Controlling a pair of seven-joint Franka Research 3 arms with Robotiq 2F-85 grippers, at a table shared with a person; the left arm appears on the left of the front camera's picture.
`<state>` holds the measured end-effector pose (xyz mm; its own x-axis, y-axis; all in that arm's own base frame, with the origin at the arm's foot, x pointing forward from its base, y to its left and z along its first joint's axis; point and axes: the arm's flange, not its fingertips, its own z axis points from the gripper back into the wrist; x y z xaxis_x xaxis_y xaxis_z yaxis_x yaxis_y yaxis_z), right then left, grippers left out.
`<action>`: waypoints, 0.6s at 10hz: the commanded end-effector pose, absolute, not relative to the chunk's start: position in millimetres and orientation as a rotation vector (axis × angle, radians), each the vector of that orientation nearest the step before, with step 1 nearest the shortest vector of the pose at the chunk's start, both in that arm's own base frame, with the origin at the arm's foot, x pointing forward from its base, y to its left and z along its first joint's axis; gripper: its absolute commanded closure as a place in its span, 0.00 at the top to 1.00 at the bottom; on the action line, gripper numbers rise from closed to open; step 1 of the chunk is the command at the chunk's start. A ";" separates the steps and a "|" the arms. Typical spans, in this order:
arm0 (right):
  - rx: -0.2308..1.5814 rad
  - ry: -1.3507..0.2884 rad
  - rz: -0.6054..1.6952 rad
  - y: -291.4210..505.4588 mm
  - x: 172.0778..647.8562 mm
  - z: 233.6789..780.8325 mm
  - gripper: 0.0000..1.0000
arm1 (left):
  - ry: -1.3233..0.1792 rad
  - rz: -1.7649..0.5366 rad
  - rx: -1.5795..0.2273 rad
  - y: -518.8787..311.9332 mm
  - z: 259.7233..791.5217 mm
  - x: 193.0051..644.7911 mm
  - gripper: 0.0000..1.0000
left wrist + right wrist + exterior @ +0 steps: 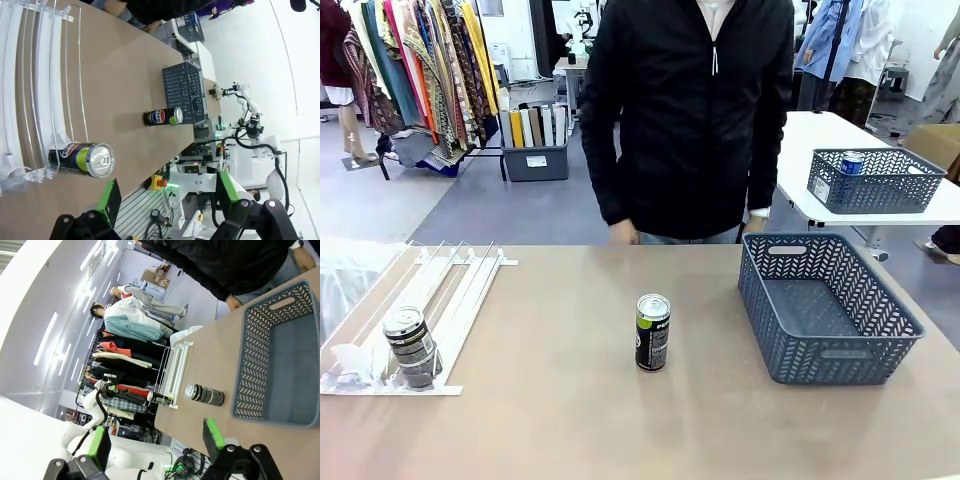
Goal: Retrieve and store the cans from the dispenser.
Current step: Pick up one can from the Automatic Can Dispenser and place it in the middle of the table.
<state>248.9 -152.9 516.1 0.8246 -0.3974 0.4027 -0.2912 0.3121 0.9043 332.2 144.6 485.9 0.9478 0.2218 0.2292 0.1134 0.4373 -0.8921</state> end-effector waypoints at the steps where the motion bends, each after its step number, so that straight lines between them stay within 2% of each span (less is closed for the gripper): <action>1: 1.294 -0.675 -0.060 -151.6 252.2 518.6 1.00 | -0.344 0.069 -1.137 142.5 490.3 331.5 1.00; 6: 1.294 -0.675 -0.060 -151.6 252.2 518.6 1.00 | -0.344 0.069 -1.137 142.5 490.3 331.5 1.00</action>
